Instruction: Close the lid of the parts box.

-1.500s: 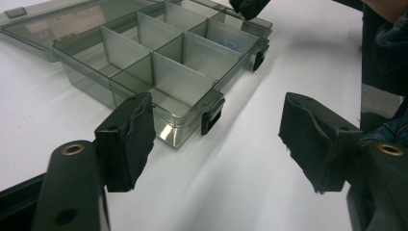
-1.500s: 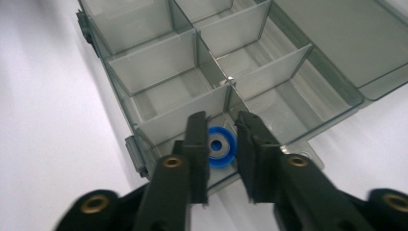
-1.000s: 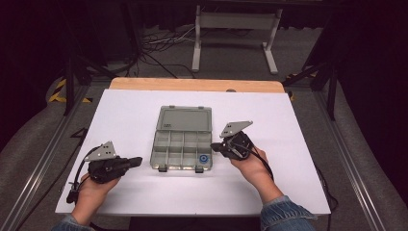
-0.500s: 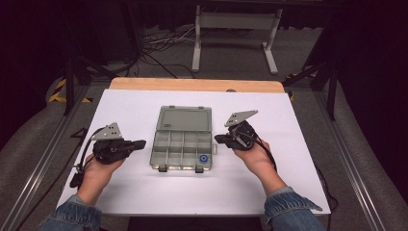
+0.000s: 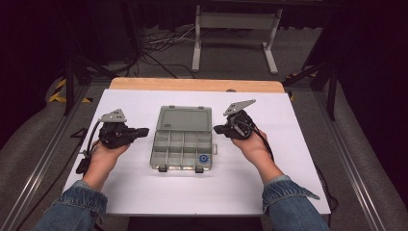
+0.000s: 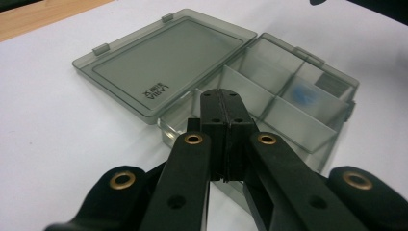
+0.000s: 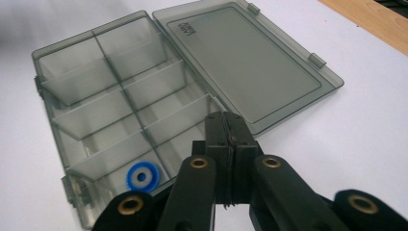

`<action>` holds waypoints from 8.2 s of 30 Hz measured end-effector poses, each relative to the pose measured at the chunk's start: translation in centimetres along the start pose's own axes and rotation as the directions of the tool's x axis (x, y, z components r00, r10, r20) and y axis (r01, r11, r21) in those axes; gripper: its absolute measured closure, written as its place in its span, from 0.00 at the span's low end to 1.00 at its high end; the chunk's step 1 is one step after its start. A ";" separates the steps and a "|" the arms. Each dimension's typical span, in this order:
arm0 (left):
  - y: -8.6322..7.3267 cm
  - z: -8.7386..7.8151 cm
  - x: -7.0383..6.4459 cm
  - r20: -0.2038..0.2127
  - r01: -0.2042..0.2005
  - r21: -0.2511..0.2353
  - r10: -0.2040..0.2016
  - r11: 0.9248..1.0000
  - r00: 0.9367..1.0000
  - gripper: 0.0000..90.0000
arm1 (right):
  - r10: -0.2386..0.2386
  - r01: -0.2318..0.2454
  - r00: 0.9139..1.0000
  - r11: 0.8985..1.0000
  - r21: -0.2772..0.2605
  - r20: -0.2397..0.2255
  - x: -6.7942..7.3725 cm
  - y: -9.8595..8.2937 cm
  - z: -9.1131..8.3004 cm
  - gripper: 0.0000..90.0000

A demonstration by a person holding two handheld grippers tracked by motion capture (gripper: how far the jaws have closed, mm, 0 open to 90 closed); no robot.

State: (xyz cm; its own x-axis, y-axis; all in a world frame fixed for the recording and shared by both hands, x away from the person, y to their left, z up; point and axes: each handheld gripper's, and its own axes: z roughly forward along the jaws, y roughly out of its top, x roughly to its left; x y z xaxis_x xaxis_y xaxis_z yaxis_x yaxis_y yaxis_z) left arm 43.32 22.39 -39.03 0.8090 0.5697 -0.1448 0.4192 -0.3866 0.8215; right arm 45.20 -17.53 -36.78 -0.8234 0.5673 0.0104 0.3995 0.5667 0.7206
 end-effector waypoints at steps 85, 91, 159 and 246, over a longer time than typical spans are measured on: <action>-0.3 8.8 6.5 -0.108 0.139 0.252 -0.115 0.958 0.988 0.98 | 0.121 -0.128 0.991 0.973 0.194 0.051 -6.2 -1.4 8.3 1.00; -0.4 9.0 6.5 -0.109 0.141 0.265 -0.116 0.954 0.987 0.98 | 0.122 -0.128 0.992 0.974 0.189 0.043 -6.2 -1.4 8.5 0.99; 0.7 8.5 6.4 -0.123 0.125 0.179 -0.104 0.976 0.987 0.99 | 0.070 -0.073 0.995 0.996 0.052 0.066 -6.2 -0.2 7.4 1.00; 2.5 1.6 2.8 0.007 0.031 -0.051 -0.030 0.998 1.000 0.99 | -0.055 0.052 0.998 0.981 -0.186 -0.014 -1.0 1.8 -1.3 1.00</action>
State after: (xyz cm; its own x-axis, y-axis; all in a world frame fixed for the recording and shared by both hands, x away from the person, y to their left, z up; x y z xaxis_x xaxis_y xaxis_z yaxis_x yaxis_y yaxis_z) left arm 47.33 21.84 -38.27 0.7988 0.5761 -0.1734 0.4221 -0.3312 0.8439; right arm 46.24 -17.85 -34.58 -0.8497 0.5269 -0.0199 0.2745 0.4741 0.8366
